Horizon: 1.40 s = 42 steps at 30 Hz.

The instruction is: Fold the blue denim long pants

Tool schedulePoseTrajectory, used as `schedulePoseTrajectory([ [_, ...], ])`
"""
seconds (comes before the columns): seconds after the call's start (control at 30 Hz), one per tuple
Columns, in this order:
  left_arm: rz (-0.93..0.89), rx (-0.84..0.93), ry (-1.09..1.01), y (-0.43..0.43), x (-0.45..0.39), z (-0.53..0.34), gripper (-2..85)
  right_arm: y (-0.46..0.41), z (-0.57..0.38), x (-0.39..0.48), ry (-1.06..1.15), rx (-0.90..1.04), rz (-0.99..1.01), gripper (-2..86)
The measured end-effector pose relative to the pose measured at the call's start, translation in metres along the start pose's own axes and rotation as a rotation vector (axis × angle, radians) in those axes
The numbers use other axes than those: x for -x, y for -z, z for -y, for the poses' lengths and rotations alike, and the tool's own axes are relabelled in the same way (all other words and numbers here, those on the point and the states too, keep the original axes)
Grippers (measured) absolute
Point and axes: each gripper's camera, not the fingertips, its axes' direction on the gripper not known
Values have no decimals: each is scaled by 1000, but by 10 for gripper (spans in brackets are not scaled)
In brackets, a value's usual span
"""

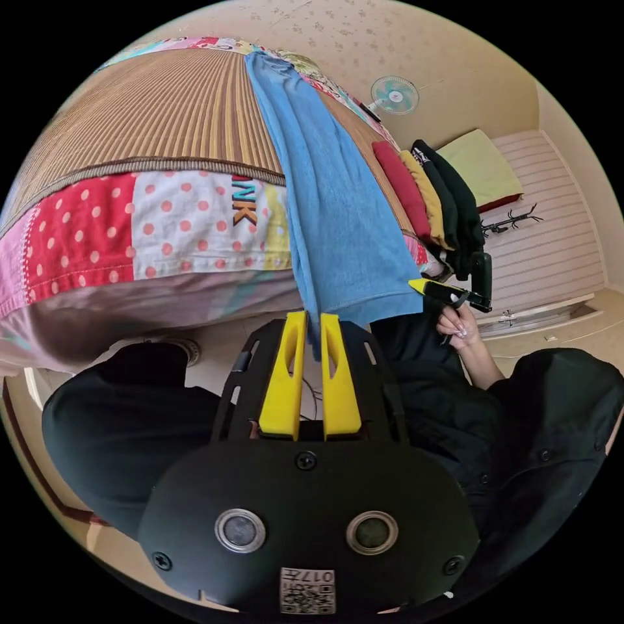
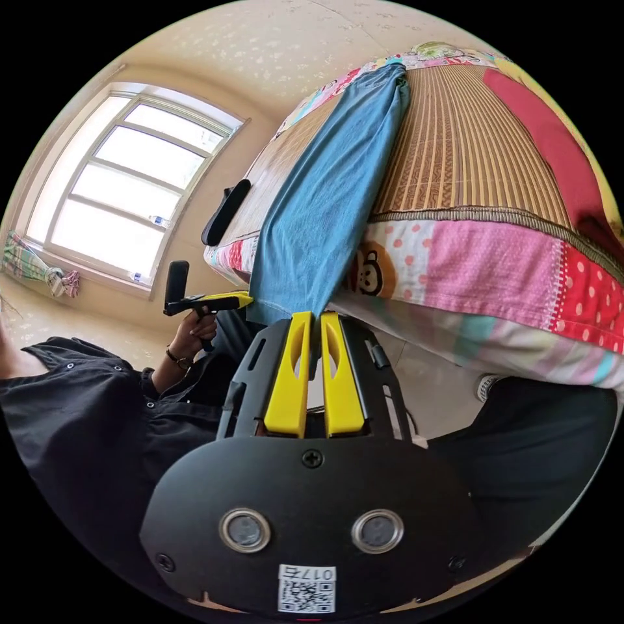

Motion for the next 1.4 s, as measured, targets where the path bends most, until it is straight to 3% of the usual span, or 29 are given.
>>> schedulePoseTrajectory([
  [0.33, 164, -236, -99, 75, -19, 91, 86, 47, 45, 11, -3, -151, -203, 71],
  [0.5, 191, -176, -190, 54, -39, 193, 82, 42, 134, 21, -19, -166, -371, 68],
  [0.6, 199, -114, -156, 27, -34, 254, 81, 23, 187, 21, -3, -182, -360, 67],
  [0.73, 210, -162, -33, 3, -7, 304, 88, 3, 247, 5, -42, -192, -292, 75],
  [0.9, 252, -256, 105, -4, 16, 311, 84, -23, 296, -16, -113, -219, -227, 76],
  [1.2, 165, -203, 73, -20, 26, 331, 7, -48, 323, -15, -103, -150, -355, 29],
  [1.4, 46, -212, 102, -10, 46, 341, 5, -25, 321, -32, -153, -183, -285, 20],
])
